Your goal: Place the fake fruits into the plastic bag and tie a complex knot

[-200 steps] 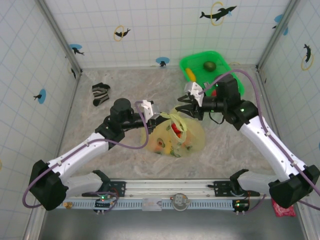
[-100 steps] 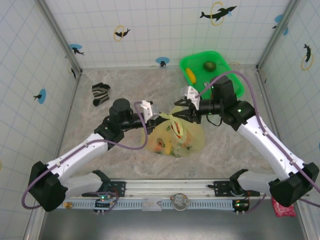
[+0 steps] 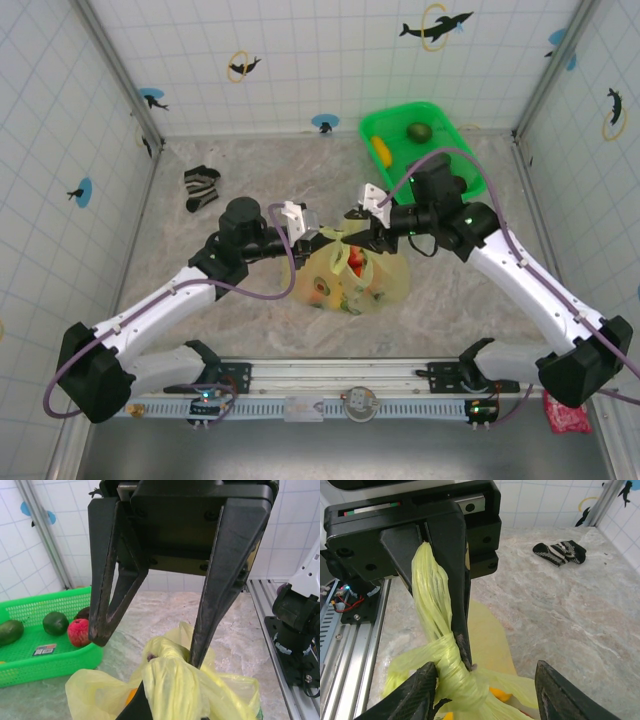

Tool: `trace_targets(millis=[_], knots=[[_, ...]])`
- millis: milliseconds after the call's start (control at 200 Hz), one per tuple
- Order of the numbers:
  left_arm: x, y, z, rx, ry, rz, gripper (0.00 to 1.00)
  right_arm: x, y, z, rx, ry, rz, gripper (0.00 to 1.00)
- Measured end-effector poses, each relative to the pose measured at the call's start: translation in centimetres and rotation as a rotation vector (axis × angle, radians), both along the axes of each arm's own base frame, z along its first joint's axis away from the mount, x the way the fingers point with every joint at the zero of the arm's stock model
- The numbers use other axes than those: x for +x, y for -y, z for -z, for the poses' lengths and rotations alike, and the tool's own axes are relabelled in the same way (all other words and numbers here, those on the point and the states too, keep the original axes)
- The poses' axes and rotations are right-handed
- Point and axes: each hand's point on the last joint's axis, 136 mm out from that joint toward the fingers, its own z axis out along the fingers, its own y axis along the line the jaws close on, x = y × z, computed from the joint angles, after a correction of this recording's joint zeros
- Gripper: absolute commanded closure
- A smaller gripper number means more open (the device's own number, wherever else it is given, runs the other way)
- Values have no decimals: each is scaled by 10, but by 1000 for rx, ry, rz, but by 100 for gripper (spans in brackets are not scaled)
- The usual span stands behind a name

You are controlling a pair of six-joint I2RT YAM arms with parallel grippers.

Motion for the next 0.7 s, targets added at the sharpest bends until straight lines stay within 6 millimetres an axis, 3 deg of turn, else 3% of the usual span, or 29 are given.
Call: trace_targets(millis=[320, 455, 701], knots=[[-1, 0, 1, 7, 15, 4, 100, -2, -4, 6, -8, -25, -18, 55], [-1, 0, 2, 9, 14, 5, 100, -4, -4, 6, -5, -34, -28, 49], [-1, 0, 2, 11, 16, 5, 100, -8, -4, 2, 21, -67, -45, 48]])
